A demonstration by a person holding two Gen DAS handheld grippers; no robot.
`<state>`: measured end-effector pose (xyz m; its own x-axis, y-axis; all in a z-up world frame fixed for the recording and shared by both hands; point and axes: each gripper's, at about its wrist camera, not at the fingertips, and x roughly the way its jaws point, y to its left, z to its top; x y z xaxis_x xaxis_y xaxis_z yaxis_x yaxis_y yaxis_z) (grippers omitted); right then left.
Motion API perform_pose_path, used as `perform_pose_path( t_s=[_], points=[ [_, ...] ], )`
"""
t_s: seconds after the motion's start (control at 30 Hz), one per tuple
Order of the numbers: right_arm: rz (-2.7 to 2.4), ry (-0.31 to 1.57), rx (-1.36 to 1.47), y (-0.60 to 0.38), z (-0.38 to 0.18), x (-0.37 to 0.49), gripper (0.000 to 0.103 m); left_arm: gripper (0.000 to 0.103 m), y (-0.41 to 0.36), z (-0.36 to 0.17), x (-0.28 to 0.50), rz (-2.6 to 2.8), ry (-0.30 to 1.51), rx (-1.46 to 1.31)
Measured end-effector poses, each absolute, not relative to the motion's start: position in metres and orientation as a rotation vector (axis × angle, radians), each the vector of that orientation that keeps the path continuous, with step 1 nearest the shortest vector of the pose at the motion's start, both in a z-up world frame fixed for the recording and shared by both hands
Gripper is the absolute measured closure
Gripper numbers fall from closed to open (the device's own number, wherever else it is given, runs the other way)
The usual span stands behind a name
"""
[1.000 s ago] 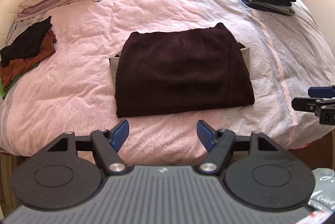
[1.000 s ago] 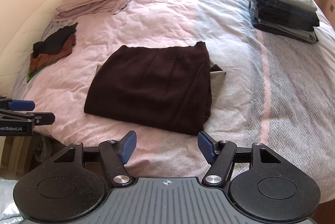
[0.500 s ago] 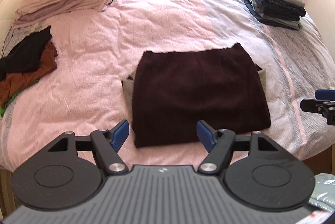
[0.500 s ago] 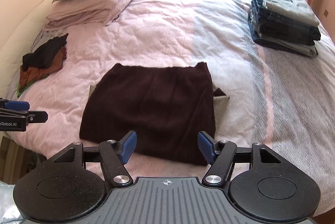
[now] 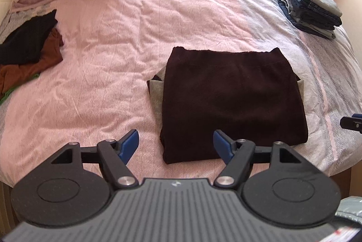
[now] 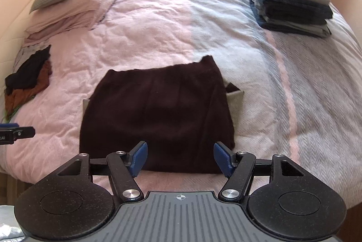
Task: Fold large clothes
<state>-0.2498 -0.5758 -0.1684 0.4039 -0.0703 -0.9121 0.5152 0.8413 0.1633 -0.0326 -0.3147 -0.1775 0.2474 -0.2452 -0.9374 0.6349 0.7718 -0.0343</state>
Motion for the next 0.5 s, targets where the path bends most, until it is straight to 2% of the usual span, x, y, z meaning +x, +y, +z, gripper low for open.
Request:
perform_pose_path(
  t_s=[0.5],
  points=[
    [-0.526,1.087,0.504,-0.592,-0.185,-0.268,0.041,0.034,-0.315,-0.225,-0.012,-0.708,1.217,0.296]
  ],
)
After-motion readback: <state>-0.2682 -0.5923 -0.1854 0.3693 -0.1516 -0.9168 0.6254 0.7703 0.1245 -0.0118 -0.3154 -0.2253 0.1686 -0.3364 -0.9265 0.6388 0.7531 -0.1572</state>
